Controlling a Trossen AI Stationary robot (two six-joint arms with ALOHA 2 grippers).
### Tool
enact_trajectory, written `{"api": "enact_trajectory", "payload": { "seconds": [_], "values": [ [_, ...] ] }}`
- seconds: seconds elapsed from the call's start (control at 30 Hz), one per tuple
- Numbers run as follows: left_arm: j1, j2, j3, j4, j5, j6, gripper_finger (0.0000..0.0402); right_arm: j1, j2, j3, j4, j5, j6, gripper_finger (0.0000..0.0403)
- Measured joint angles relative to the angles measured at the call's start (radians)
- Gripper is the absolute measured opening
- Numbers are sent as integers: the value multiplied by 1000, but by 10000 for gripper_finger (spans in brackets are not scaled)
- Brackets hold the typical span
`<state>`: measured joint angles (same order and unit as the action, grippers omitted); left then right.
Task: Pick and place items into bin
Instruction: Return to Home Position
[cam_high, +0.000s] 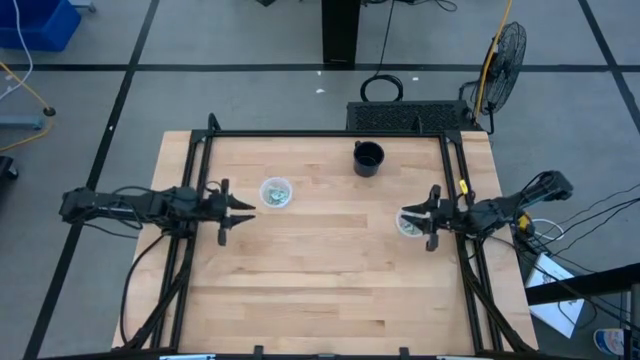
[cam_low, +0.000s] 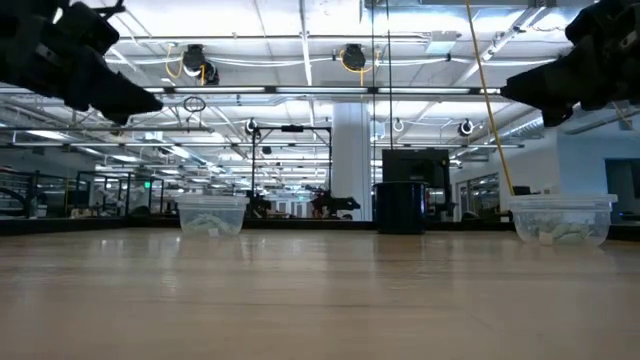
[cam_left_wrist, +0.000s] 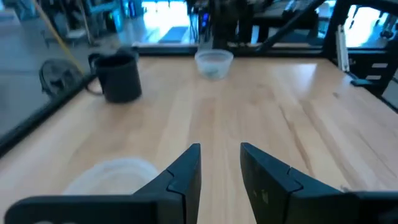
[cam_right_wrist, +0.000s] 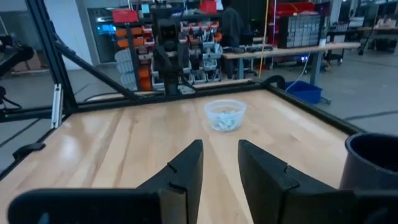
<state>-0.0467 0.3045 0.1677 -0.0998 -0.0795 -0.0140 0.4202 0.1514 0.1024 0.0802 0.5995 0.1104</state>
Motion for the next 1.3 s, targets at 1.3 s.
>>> {"api": "enact_trajectory", "payload": {
  "seconds": [1.3],
  "values": [
    [8,-295,-55,49,208,54,118,0,-58,-79,17,-3,8,94]
  ]
}}
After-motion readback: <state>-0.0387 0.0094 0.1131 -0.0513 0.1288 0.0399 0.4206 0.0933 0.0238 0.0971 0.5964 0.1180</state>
